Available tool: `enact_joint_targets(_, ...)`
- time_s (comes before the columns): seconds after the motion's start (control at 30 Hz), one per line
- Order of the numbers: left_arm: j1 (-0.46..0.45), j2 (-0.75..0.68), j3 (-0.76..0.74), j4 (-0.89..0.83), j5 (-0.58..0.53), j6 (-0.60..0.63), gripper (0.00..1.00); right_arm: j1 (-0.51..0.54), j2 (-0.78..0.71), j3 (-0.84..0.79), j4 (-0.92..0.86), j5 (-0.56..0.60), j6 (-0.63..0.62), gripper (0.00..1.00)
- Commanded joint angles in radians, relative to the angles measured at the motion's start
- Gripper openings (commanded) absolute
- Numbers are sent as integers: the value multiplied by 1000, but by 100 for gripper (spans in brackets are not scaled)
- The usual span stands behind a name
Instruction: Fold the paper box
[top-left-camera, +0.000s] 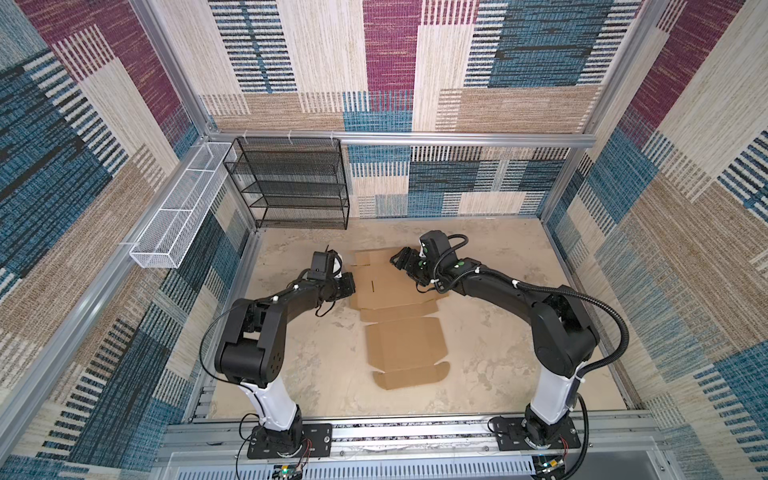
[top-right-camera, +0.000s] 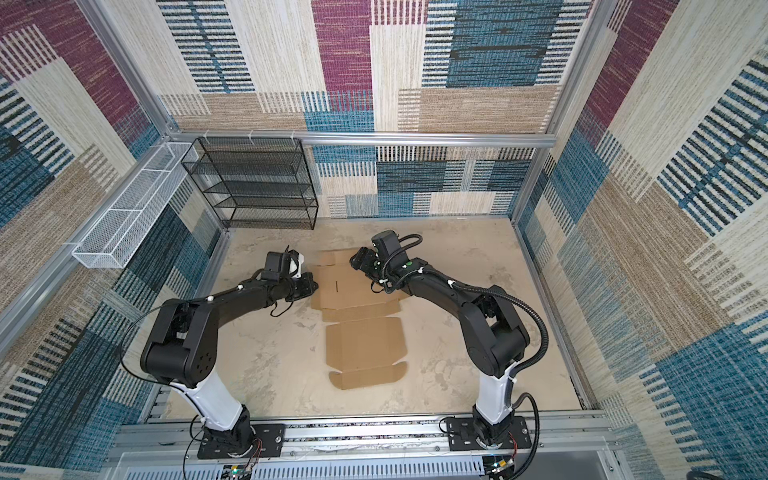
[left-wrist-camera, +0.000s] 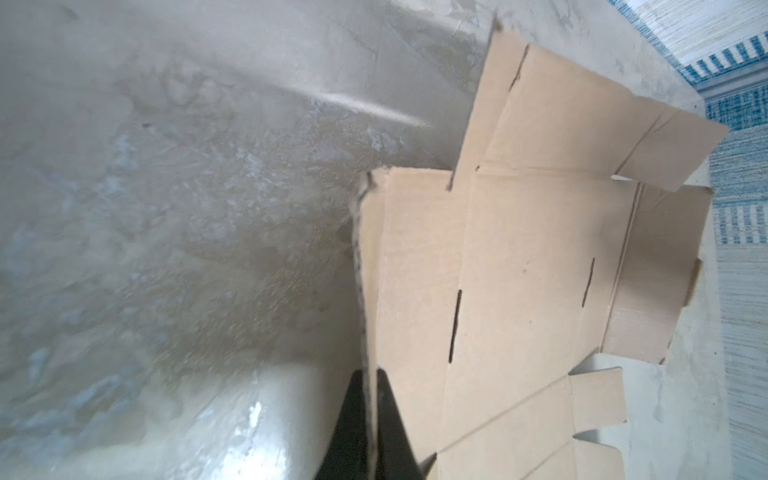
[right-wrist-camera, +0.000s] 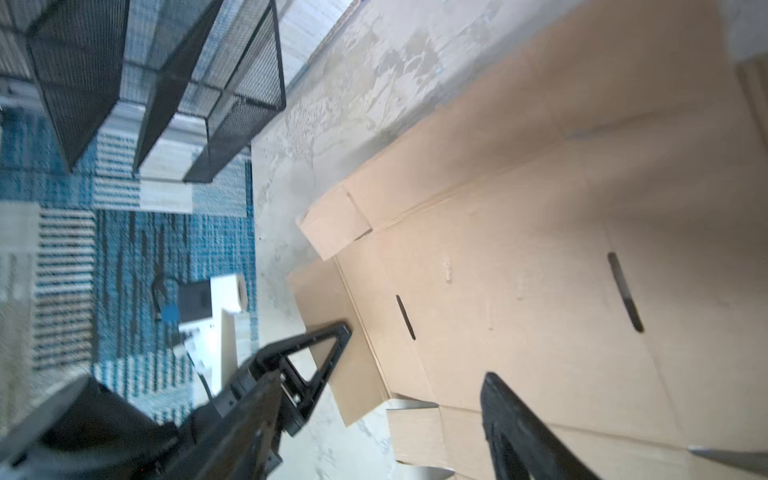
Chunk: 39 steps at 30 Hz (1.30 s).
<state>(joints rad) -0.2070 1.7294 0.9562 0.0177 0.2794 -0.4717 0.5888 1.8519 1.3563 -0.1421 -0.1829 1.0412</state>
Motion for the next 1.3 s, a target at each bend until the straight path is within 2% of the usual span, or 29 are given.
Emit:
enact_joint_targets(0.0,-15,-52,-70,205,-84,-42,0,-1,39,57,41,-6,246,77)
enact_joint_targets(0.17,-43,-101,-176,358,-132,-65,0,-12,124,165,8,-14,383,75)
enact_joint_targets(0.33,-82,-136,-238,441,-174,-54,0,-17,183,238,-17,-12,482,74)
enact_joint_targets(0.5,-119,-173,-317,552,-242,-43,0,-22,211,327,-114,41,503,74)
enact_joint_targets(0.67,-137,-177,-351,585,-258,-40,0,-33,214,326,-105,43,526,73)
enact_joint_targets(0.87,-163,-181,-390,709,-287,-17,0,-41,198,305,-143,79,564,73)
enact_joint_targets(1.27,-246,-205,-386,716,-365,62,0,-61,188,348,-147,119,568,74)
